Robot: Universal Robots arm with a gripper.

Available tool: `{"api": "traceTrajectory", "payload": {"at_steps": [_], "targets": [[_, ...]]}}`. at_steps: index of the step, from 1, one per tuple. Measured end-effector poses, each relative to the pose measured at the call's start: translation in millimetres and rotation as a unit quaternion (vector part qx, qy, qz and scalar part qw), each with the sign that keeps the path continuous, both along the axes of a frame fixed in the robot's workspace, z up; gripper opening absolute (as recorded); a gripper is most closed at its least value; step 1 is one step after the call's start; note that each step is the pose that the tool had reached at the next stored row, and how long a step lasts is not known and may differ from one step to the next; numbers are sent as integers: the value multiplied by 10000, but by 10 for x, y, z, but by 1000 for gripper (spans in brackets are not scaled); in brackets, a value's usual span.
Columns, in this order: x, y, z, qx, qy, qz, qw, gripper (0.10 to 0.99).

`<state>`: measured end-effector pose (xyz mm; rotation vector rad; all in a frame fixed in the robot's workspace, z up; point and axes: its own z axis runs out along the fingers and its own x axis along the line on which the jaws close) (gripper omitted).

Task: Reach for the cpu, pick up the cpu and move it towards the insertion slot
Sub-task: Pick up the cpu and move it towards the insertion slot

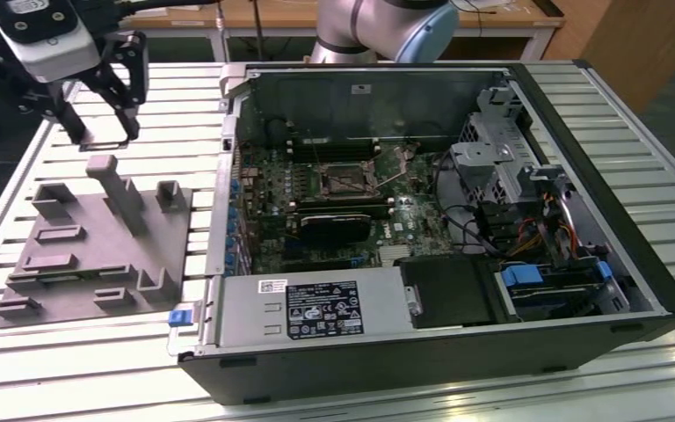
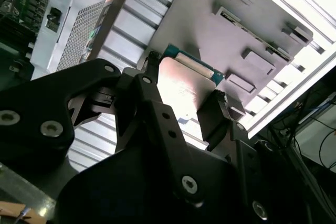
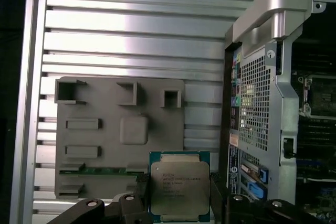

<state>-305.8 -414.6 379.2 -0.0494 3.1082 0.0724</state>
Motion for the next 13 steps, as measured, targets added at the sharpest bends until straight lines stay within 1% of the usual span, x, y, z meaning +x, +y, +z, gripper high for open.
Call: {"api": "traceTrajectory", "payload": {"at_steps": [5, 13], "targets": [[150, 0, 1, 0, 5, 0, 10000, 541], [434, 0, 0, 0, 17, 0, 10000, 541]]}}
